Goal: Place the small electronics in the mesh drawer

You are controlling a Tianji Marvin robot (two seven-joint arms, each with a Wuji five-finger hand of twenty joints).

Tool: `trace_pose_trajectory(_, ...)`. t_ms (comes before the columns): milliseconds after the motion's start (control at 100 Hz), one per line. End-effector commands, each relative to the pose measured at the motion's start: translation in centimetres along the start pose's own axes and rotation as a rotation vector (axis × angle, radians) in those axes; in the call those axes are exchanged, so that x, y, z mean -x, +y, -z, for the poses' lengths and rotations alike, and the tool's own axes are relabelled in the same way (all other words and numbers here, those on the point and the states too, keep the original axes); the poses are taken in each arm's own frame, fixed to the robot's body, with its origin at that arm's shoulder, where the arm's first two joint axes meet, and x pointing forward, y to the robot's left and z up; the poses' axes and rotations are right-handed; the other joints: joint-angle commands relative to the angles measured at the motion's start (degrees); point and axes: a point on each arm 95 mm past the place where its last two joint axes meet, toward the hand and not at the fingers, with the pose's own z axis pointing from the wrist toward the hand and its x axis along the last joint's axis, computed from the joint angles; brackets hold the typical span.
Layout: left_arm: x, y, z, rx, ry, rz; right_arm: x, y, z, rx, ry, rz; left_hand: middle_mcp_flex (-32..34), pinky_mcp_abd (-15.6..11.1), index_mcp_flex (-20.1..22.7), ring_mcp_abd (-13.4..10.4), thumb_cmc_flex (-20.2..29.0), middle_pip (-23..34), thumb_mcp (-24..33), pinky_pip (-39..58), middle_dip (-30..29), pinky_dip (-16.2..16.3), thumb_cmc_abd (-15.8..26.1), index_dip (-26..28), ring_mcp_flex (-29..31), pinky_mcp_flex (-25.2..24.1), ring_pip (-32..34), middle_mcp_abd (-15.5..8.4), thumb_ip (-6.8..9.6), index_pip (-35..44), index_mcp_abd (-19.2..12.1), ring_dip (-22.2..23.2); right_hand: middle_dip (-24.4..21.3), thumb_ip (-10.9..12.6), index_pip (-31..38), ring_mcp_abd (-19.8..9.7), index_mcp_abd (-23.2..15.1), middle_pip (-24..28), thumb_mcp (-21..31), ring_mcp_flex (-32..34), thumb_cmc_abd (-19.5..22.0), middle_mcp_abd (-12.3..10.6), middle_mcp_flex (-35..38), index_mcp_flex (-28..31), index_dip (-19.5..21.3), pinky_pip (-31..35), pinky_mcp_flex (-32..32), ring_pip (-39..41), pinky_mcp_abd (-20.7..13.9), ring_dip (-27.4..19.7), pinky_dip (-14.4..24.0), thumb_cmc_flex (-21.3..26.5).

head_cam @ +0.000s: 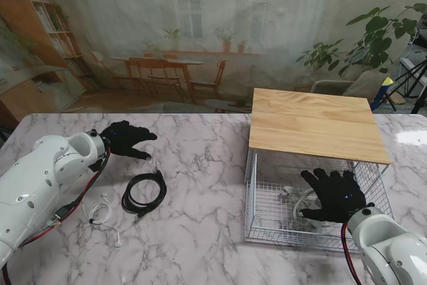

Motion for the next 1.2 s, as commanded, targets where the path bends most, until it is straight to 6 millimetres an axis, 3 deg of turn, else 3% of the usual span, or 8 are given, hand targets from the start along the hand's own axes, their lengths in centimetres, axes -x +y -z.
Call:
trace_pose_trajectory(0,-0.4,0.3,0.1,0.016,0.015,0.010,-0.3,0.1,0.7,0.015,0.003,-0.006,-3.1,-1.9,0.4,-0.7,1.4,-1.8,0.3,-1.7,-1.8,-2.4,2.2,0.3,-2.3,0.0,-1.9,1.1,1.18,-0.4,0.9,-1.5,-0.7,-0.9,0.3,1.9,0.7,-0.1,-0.2,-1.2,0.2,0.6,-0.6,1.1,-0.9,0.6,-0.1,-2.5,-0.2,0.9,0.1,-0.4)
trace_pose_trajectory(220,-1.5,1.4,0.9,0.049,0.058,0.031,-0.7,1.1,2.0,0.069,0.019,-0.010,-7.8,-3.7,-0.8,-0.9,0.7,-3.7,0.1,-2.1,-5.3,-5.0,0.1,-0.3,-4.0,-0.2,-2.0,2.5,1.09,-1.2,1.2,-3.2,-1.0,-0.9,1.0,1.9,0.5,-0.4,-0.2,-0.9,0.0,0.8,0.3,2.0,-1.6,0.8,-0.1,-2.8,-0.2,0.9,-0.2,0.2)
trace_pose_trajectory(480,-3.0,3.5,1.5,0.085,0.113,0.022,-1.1,1.8,2.4,0.104,0.036,-0.020,-10.5,-3.5,-4.8,-1.0,5.3,-3.6,1.9,-1.3,-6.2,-5.9,-11.0,-2.5,-4.4,-0.1,-0.8,3.8,2.08,-4.2,0.5,-3.0,-1.1,-0.8,1.7,1.9,0.3,-0.4,-0.3,-0.8,0.2,0.8,0.7,2.3,-2.3,0.8,0.0,-3.0,-0.2,0.6,-0.4,0.5)
trace_pose_trajectory(630,-4.0,4.5,1.6,0.078,0.153,0.009,-1.3,2.1,2.5,0.121,0.043,-0.027,-14.3,-4.4,-7.2,-2.2,10.9,-3.3,6.8,-0.4,-6.8,-5.7,-14.5,-3.7,-5.1,0.1,-0.4,2.0,6.55,-4.5,-6.1,-2.2,-1.1,-0.8,2.1,2.0,0.3,-0.4,-0.4,-0.6,0.3,0.9,1.0,2.5,-2.6,1.0,0.1,-2.9,-0.3,0.6,-0.5,0.8)
trace_pose_trajectory(740,-4.7,4.9,1.3,0.068,0.174,-0.011,-1.4,2.4,2.6,0.130,0.051,-0.027,-17.5,-5.2,-8.8,-3.1,9.9,-4.7,13.6,-0.6,-8.4,-6.2,-15.3,-4.1,-6.8,-0.2,-1.2,0.6,10.84,-4.9,-5.7,-2.9,-1.1,-0.7,2.4,1.8,0.2,-0.4,-0.5,-0.5,0.5,0.8,1.3,2.6,-2.8,1.1,0.1,-2.9,-0.3,0.6,-0.6,0.9)
trace_pose_trajectory(860,-5.1,5.2,0.8,0.068,0.187,-0.025,-1.6,2.7,2.7,0.141,0.064,-0.027,-19.2,-6.8,-9.0,-4.6,8.2,-8.1,19.2,-1.4,-9.9,-7.3,-16.1,-4.3,-9.6,-0.9,-2.7,-0.9,12.71,-4.9,-5.5,-4.9,-0.7,-0.7,2.9,1.7,0.0,0.5,-0.7,-0.4,0.6,1.0,2.9,3.0,-3.1,1.2,0.2,-2.8,-0.4,0.6,-0.7,1.1)
trace_pose_trajectory(1030,-5.5,5.2,0.0,0.093,0.206,-0.064,-1.8,3.1,2.8,0.155,0.081,-0.024,-17.8,-9.0,-6.7,-6.1,8.0,-6.2,22.2,-0.9,-8.6,-8.2,-17.1,-3.4,-9.8,-0.5,-2.4,-2.8,13.05,-2.9,-5.4,-6.3,-0.4,-0.7,3.4,1.6,-0.2,1.0,-0.9,-0.3,0.7,1.0,2.9,3.1,-3.4,1.3,0.2,-2.7,-0.4,0.8,-0.8,1.2)
trace_pose_trajectory(1190,-5.6,5.4,-0.6,0.082,0.201,-0.098,-1.9,3.2,2.8,0.158,0.089,-0.027,-15.2,-10.6,-4.6,-6.4,11.2,0.9,21.3,1.8,-4.9,-7.9,-17.8,1.4,-7.3,1.6,0.2,-3.0,9.43,3.1,-5.4,-4.7,-0.4,-0.6,3.9,1.5,-0.4,0.9,-1.0,-0.3,0.9,0.9,3.0,3.1,-3.7,1.4,0.2,-2.6,-0.4,0.9,-0.9,1.3)
